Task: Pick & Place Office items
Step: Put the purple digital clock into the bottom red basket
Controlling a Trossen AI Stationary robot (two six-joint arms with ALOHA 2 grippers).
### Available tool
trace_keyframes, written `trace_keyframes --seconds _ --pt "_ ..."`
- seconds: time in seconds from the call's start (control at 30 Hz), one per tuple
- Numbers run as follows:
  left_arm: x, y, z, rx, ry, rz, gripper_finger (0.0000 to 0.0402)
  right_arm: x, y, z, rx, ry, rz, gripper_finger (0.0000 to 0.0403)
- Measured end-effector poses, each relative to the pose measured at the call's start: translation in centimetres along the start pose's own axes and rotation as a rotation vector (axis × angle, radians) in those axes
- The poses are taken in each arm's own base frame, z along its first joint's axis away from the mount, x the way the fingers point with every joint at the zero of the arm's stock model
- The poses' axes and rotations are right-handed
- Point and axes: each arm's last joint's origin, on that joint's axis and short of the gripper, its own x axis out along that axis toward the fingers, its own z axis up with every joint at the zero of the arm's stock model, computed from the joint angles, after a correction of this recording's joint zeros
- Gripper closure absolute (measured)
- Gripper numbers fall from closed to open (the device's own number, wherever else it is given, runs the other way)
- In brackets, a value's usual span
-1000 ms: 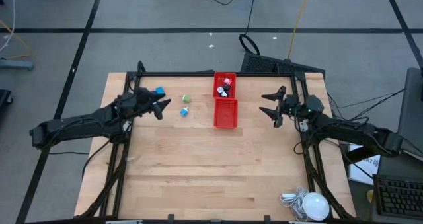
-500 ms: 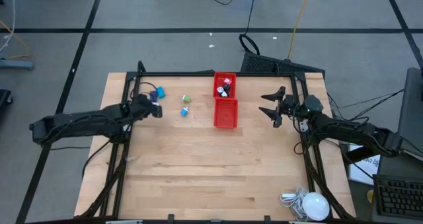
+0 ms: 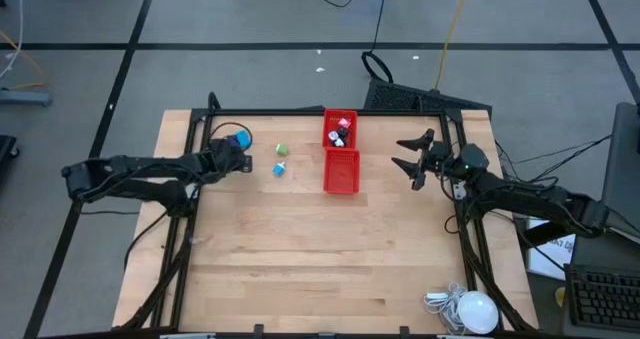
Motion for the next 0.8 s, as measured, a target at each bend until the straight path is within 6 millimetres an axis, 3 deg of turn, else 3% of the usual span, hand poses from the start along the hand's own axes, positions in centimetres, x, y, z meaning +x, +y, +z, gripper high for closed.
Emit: trace_keyframes --seconds 0.2,0.43,0.8 --pt "-0.4 -0.6 0.0 0.006 0.127 -0.146 0.0158 0.0 0.0 0.0 0.0 0.0 0.0 0.014" --pt "-2.6 -1.3 1.1 0.029 0.204 -0.376 0.0158 0.0 0.0 -0.2 0.006 0.017 0.003 0.014" --pt "-3.7 -1.2 2.2 0.437 -0.012 -0.402 0.0158 0.0 0.0 -0.3 0.01 0.029 0.003 0.014"
